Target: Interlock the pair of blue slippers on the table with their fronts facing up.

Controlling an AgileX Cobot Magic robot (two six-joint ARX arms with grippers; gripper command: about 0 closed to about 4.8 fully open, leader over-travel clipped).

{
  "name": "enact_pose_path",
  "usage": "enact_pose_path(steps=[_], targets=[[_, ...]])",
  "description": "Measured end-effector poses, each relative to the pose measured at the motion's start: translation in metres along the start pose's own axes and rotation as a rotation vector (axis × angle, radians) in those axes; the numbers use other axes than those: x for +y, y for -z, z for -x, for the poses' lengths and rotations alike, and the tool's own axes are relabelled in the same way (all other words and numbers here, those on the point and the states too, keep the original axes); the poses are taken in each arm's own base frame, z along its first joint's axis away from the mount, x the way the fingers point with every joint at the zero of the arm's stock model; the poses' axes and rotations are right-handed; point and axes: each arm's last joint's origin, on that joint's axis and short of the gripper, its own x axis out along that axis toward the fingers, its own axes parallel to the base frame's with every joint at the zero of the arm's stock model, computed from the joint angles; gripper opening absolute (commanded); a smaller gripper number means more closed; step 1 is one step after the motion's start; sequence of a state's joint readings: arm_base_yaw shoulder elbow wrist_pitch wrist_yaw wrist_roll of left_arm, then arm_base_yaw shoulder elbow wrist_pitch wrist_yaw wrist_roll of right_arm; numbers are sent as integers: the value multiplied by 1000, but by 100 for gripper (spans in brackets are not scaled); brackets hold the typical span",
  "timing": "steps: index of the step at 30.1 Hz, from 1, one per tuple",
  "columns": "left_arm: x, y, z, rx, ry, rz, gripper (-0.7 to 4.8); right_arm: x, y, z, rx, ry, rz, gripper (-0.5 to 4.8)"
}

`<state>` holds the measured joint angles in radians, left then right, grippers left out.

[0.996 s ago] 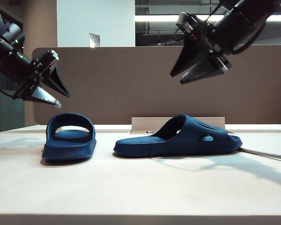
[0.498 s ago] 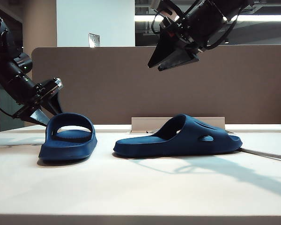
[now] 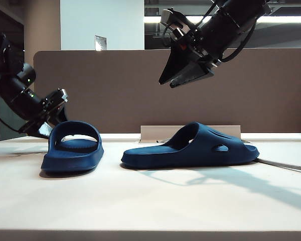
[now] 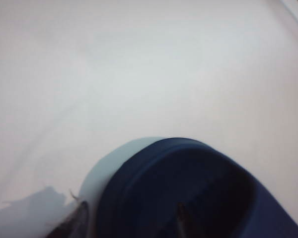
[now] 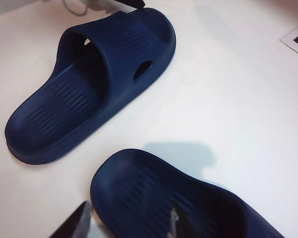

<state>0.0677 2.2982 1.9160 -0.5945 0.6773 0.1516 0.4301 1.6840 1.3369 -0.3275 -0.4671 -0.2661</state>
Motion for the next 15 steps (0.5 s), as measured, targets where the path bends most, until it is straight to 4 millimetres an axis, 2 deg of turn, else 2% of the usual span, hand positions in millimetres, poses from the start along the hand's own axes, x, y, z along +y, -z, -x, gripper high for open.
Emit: enact_pose_path(steps=[3, 15], targets=[[7, 7, -9, 20, 5, 27, 225, 0, 0, 0, 2, 0, -1, 202], [11, 12, -18, 22, 87, 44, 217, 1, 2, 0, 18, -5, -10, 202]])
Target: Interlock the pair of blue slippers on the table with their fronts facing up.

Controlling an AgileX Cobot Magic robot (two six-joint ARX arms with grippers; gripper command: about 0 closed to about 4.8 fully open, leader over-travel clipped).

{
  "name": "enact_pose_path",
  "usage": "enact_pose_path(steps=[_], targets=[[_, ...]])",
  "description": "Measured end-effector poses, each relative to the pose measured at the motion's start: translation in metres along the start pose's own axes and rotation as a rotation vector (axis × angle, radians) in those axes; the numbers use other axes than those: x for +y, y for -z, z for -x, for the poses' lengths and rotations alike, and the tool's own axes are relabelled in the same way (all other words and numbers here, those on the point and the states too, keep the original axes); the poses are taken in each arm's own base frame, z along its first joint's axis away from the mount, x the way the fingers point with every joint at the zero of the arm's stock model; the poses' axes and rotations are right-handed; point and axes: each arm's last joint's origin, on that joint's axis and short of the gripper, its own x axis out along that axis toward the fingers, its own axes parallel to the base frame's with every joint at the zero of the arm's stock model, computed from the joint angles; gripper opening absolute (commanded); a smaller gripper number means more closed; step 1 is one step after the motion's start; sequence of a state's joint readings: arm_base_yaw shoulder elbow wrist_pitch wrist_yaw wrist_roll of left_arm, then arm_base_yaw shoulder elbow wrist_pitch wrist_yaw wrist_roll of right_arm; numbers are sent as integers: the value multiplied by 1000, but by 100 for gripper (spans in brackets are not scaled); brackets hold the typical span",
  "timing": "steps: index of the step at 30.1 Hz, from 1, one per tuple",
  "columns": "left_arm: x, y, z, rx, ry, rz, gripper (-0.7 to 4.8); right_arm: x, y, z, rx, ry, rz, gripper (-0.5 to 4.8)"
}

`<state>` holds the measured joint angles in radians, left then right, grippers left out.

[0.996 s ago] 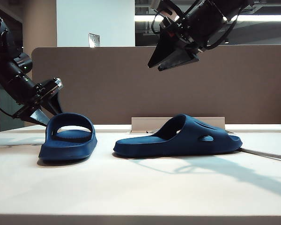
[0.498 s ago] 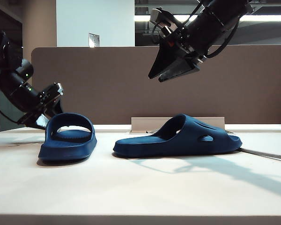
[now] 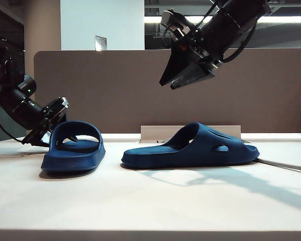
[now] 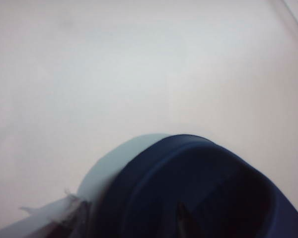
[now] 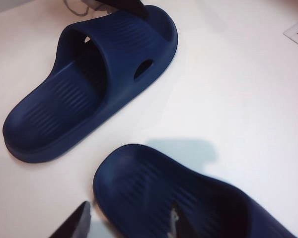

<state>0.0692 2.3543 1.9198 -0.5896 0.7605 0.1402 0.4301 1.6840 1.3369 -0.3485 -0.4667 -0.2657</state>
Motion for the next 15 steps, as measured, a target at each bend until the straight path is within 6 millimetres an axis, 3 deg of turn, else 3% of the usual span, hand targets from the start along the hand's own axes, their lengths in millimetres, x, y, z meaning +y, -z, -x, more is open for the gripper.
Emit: enact_pose_path(steps=[2, 4, 11, 15], targets=[[1, 1, -1, 4, 12, 7, 195, 0, 1, 0, 11, -3, -6, 202], [0, 2, -1, 8, 24, 12, 117, 1, 2, 0, 17, -5, -9, 202], [1, 7, -3, 37, 56, 48, 52, 1, 3, 0, 24, -7, -20, 202], [2, 8, -3, 45, 56, 81, 52, 1, 3, 0, 24, -6, -26, 202]])
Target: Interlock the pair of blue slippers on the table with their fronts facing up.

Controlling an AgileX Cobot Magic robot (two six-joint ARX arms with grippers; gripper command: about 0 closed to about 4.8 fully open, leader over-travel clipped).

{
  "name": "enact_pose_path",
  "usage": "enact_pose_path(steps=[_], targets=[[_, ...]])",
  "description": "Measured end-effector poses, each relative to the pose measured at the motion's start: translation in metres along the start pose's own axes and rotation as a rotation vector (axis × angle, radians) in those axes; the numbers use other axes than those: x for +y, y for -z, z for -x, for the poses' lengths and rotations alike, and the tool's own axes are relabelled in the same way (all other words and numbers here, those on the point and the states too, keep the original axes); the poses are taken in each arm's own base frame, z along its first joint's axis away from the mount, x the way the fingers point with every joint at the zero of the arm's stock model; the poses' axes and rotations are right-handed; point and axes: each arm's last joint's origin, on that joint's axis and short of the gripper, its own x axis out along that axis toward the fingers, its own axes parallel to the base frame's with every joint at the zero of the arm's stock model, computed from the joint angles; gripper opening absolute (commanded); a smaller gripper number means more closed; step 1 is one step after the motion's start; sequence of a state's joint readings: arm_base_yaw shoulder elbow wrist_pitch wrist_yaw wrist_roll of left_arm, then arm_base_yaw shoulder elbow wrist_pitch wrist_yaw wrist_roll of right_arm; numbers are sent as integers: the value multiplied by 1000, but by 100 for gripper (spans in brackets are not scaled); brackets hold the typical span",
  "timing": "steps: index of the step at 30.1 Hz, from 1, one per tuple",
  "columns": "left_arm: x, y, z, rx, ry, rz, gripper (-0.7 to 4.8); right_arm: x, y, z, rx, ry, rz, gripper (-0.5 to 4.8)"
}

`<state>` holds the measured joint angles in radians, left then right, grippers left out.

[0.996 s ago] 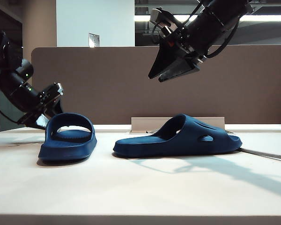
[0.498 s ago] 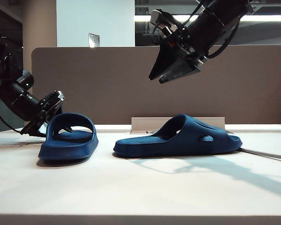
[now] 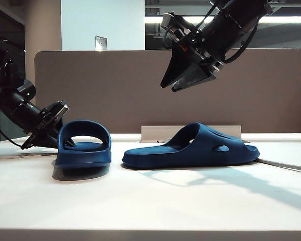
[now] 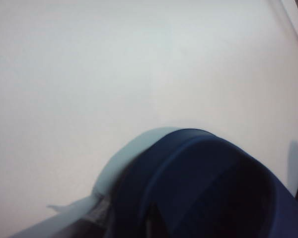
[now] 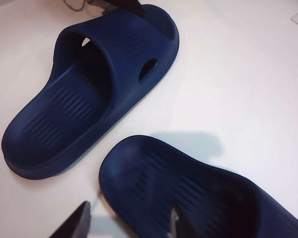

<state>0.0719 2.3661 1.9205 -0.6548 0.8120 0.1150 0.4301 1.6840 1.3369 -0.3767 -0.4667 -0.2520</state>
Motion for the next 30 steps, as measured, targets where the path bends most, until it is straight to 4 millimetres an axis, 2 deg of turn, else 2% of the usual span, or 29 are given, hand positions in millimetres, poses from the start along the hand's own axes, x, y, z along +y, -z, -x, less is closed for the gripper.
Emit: enact_pose_path(steps=[5, 12, 16, 18, 26, 30], targets=[[3, 3, 5, 17, 1, 73, 51, 0, 0, 0, 0, 0, -15, 202], [8, 14, 41, 75, -30, 227, 51, 0, 0, 0, 2, -1, -68, 202], [-6, 14, 62, 105, -58, 262, 46, 0, 0, 0, -3, 0, -93, 202], [-13, 16, 71, 131, -80, 259, 14, 0, 0, 0, -4, -5, -98, 202], [-30, 19, 89, 192, -133, 230, -5, 4, -1, -1, -12, -54, -113, 202], [-31, 19, 90, 197, -144, 225, -5, 10, -3, -4, -18, -103, -119, 202]])
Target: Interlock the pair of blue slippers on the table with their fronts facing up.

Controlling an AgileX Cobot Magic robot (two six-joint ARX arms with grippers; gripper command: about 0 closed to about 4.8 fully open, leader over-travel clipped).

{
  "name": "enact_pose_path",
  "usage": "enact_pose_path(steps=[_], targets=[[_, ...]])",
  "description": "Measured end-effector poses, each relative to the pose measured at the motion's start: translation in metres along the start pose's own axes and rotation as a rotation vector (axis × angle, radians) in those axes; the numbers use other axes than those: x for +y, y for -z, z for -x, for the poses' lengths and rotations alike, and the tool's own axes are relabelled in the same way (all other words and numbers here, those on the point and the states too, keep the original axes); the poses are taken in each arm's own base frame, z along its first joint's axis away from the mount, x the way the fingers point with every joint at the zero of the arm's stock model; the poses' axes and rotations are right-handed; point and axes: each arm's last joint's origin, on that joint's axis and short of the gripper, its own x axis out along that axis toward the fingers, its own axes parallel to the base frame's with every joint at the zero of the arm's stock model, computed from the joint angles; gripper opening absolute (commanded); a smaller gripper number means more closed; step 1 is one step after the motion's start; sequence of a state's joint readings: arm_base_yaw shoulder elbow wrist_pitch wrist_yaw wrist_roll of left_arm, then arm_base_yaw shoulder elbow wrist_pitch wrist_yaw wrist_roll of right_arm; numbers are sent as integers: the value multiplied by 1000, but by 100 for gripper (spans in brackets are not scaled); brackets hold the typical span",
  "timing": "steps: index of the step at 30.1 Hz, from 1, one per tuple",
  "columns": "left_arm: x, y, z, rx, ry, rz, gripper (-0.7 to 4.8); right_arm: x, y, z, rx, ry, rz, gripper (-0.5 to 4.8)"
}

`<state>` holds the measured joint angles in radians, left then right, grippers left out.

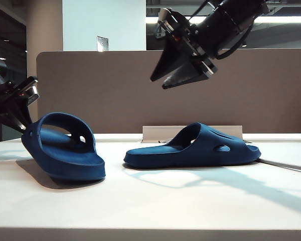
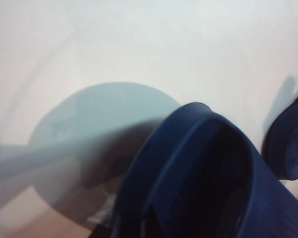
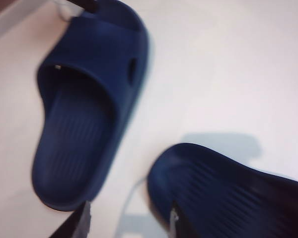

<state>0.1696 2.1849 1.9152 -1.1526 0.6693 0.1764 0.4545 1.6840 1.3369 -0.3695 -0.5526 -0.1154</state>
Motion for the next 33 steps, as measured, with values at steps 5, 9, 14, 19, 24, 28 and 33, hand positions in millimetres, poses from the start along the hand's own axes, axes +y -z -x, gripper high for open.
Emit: enact_pose_path(steps=[5, 9, 14, 19, 24, 28, 33], targets=[[8, 11, -13, 51, 9, 41, -5, 18, -3, -9, -3, -64, 21, 202], [16, 23, -25, 95, 18, 78, -5, 34, -3, -17, 8, -102, 48, 202], [9, 30, -18, 51, 10, 53, -5, 45, -4, -23, 9, -115, 74, 202], [1, 37, -9, -28, -5, 26, -5, 49, -4, -25, 13, -114, 75, 202], [8, 52, -17, -39, -14, 68, -5, 49, -3, -25, 17, -115, 56, 202], [14, 66, -20, -66, -10, 109, -5, 49, -3, -25, 21, -116, 50, 202], [15, 82, -11, -162, -17, 111, -5, 51, -3, -26, 24, -119, 51, 202]])
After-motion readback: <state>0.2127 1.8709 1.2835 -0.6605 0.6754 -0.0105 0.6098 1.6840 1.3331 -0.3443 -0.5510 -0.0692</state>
